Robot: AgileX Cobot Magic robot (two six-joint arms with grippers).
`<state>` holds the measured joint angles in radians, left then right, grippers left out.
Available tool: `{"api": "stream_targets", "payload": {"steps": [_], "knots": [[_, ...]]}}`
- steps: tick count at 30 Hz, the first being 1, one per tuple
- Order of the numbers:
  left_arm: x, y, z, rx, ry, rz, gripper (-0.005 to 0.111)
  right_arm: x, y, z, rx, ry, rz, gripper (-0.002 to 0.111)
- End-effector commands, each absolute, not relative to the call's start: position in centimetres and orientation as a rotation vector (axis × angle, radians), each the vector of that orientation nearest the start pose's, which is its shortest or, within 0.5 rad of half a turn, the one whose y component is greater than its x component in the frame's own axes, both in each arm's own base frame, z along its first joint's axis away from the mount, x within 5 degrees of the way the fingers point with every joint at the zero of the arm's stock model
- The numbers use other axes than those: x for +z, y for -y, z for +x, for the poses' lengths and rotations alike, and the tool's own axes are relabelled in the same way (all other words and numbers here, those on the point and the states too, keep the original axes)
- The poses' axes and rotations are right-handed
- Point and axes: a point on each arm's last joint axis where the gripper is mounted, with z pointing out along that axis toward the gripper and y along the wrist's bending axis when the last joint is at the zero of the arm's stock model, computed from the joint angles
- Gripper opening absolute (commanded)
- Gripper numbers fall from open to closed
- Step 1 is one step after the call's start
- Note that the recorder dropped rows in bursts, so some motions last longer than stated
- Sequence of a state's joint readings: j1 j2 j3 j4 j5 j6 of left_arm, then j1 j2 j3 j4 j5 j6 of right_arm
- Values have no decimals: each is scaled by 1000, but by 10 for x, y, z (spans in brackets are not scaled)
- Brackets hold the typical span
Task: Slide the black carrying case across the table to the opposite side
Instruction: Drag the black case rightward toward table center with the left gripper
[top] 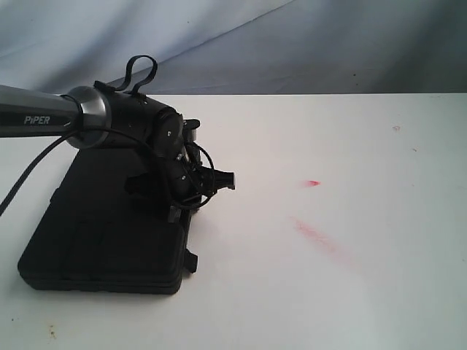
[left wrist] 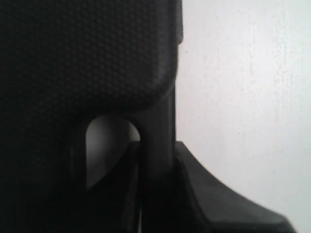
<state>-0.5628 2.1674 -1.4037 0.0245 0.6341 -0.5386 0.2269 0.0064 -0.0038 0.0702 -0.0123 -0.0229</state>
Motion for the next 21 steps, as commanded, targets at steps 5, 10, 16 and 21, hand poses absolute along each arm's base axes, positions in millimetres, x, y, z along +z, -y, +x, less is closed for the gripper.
{"api": "stream_targets", "payload": {"steps": [5,10,16,21], "knots": [[101,231,354,-245,-2950,-69,0,214,-12,55,200,-1470,-141,0],[103,233,354,-285,-2947,-110,0,214,-12,55,200,-1470,-141,0],[111,254,361,-290,-2951,-51,0,214,-12,55,200,-1470,-141,0],[114,281,366,-302,-2956,14,0,214,-12,55,200,-1470,-141,0]]}}
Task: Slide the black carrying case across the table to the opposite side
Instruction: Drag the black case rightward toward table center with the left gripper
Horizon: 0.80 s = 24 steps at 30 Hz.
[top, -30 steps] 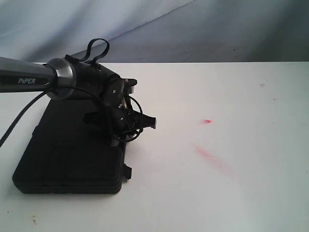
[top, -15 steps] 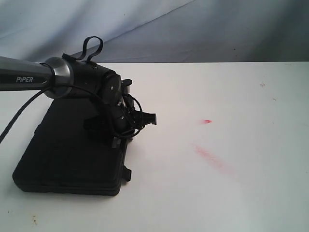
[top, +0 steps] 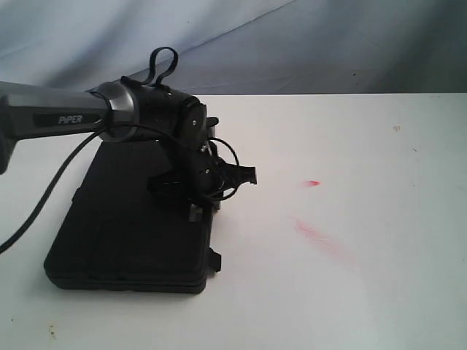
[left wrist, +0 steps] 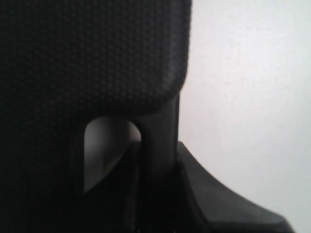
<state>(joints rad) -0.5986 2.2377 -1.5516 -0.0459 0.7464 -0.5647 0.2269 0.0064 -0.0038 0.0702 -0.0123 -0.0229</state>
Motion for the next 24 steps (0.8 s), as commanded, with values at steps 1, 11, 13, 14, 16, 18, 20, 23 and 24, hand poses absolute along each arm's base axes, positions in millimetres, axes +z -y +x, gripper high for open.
{"api": "stream_targets", "payload": {"steps": [1,11,13,14,16,18,20,23,24], "knots": [[113,287,367,-300,-2962,27,0,214,-12,55,200,-1470,-141,0],[103,330,375,-321,-2972,51,0,214,-12,55,200,-1470,-141,0],[100,333,376,-318,-2984,18,0,214,-12,55,200,-1470,-141,0],[100,334,377,-321,-2983,1,0,214,-12,55,200,-1470,-141,0],[101,336,379,-340,-2979,-28,0,214,-12,55,200,-1470,-141,0],[102,337,380,-352,-2968,-63,0,214,-12,55,200,-1470,-141,0],[103,338,381,-371,-2951,-78,0,214,-12,55,200,-1470,-141,0],[103,339,383,-393,-2939,-147,0,214,-12,55,200,-1470,-141,0],[103,340,383,-401,-2933,-170,0,214,-12,55,200,-1470,-141,0]]}}
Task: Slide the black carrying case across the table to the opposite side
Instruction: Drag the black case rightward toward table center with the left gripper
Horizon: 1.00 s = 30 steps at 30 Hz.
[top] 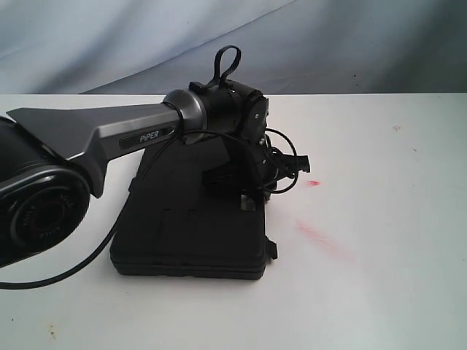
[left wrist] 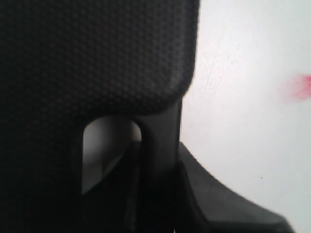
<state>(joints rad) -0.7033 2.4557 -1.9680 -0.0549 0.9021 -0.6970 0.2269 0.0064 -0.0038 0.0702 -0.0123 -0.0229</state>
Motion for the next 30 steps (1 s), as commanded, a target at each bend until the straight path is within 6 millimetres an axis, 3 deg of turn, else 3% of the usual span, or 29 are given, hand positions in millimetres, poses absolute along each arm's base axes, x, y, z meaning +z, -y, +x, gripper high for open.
{"api": "stream_targets", "payload": {"steps": [1,9,14,23,30], "knots": [[104,340,383,-409,-2927,-184,0,214,-12,55,200,-1470,-141,0],[104,340,385,-415,-2912,-157,0,214,-12,55,200,-1470,-141,0],[104,341,385,-420,-2901,-126,6,214,-12,55,200,-1470,-141,0],[104,341,385,-424,-2899,-91,50,214,-12,55,200,-1470,-141,0],[104,341,385,-419,-2905,-91,53,214,-12,55,200,-1470,-141,0]]}}
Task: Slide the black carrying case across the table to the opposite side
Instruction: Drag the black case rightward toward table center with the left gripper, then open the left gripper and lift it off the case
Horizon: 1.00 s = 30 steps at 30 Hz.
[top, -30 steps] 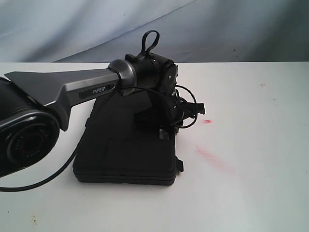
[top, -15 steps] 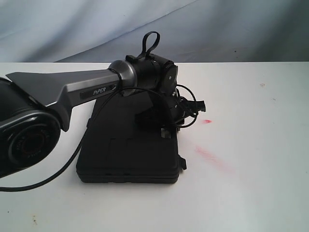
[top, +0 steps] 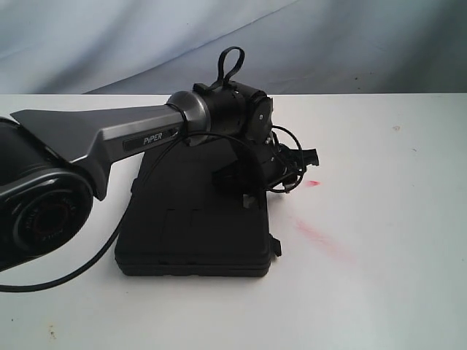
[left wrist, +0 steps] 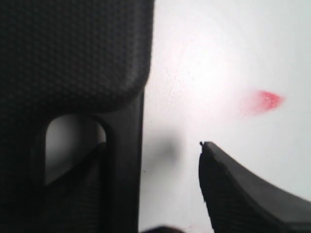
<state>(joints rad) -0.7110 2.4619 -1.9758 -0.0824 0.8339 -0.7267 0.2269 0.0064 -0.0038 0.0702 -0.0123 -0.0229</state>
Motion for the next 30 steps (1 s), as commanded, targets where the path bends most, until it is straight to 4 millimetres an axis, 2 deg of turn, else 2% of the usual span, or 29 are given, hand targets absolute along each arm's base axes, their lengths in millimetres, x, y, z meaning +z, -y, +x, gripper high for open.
{"api": "stream_targets", "payload": {"steps": [1,6,14,20,30], "knots": [[104,341,385,-419,-2904,-88,53,214,-12,55,200,-1470,-141,0],[104,340,384,-400,-2912,-40,53,214,-12,55,200,-1470,-141,0],[107,333,383,-270,-2925,47,53,214,-12,55,200,-1470,-141,0],[126,333,384,-298,-2887,54,53,214,-12,55,200,-1470,-141,0],[154,324,382,-215,-2861,99,53,214,-12,55,200,-1470,-141,0]]}}
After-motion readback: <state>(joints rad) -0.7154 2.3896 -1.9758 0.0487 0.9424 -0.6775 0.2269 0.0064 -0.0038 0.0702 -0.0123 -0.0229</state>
